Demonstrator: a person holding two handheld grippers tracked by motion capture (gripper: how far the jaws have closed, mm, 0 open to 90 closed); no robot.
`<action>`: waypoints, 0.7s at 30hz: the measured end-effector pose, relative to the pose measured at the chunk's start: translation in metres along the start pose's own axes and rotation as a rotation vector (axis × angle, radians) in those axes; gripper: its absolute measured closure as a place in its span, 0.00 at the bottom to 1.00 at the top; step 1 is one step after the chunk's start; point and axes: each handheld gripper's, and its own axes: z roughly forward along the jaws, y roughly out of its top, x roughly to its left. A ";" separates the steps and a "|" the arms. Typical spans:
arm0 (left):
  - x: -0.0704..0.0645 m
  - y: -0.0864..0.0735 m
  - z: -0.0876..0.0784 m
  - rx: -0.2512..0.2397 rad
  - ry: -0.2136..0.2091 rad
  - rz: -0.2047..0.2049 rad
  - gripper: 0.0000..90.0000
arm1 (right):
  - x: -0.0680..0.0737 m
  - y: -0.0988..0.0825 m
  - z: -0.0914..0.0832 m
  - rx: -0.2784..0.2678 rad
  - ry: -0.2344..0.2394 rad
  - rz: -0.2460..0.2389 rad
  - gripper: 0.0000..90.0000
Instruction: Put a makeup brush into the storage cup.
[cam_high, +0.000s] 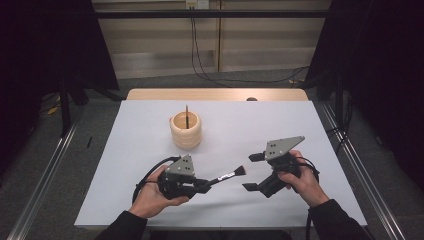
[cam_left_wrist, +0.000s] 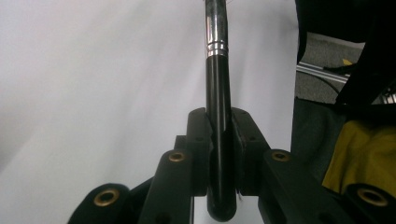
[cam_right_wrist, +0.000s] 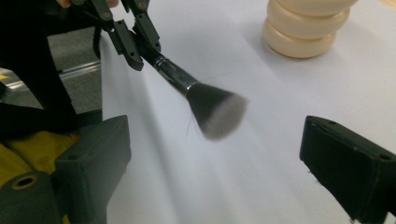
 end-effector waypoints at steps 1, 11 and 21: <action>0.000 0.000 -0.001 0.002 0.002 0.003 0.88 | 0.000 -0.001 0.000 -0.012 0.001 0.002 0.10; 0.000 -0.001 -0.010 -0.082 0.018 -0.026 0.88 | 0.001 -0.011 -0.005 -0.143 0.011 0.062 0.12; -0.004 0.001 -0.011 -0.139 0.014 -0.024 0.88 | -0.002 -0.017 -0.002 -0.220 0.030 0.082 0.05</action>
